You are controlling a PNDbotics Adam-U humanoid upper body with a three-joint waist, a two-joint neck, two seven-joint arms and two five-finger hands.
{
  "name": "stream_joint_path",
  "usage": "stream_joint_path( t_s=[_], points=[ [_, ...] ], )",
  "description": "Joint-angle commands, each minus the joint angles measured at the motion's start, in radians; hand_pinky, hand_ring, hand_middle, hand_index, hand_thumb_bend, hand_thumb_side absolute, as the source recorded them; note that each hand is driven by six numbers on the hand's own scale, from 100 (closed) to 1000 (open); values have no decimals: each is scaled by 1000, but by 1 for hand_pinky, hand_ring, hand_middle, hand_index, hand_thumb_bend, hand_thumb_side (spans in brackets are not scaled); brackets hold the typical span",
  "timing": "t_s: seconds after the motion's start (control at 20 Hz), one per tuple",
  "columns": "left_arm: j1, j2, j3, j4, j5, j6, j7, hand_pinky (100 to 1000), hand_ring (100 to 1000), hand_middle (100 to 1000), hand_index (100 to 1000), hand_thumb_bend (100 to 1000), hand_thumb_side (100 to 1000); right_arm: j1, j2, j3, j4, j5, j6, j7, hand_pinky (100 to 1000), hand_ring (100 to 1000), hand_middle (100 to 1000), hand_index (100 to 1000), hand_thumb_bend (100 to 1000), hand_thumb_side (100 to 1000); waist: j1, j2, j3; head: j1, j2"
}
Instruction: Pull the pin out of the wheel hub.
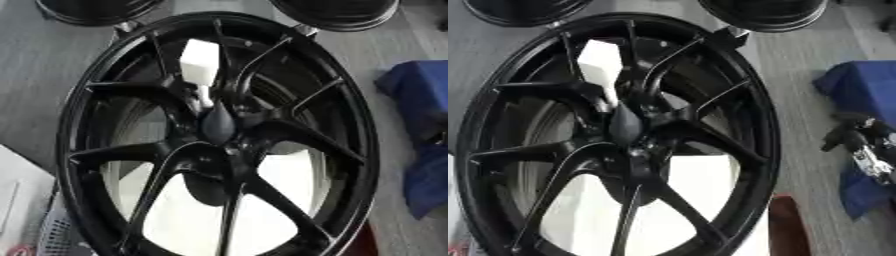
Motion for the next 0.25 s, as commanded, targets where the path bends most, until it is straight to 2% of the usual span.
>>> stream_joint_path(
  t_s=[0.05, 0.25],
  points=[
    [2, -28, -8, -114, 67, 38, 37, 814, 761, 667, 802, 100, 766, -8, -27, -2, -20, -16, -1, -2, 746, 575, 574, 830, 100, 626, -1, -19, -2, 7, -15],
    [13, -143, -21, -218, 51, 54, 21, 814, 761, 663, 805, 100, 773, -17, -27, 2, -24, -34, 1, -4, 745, 575, 575, 829, 100, 620, -9, -18, -6, 12, -10]
  ],
)
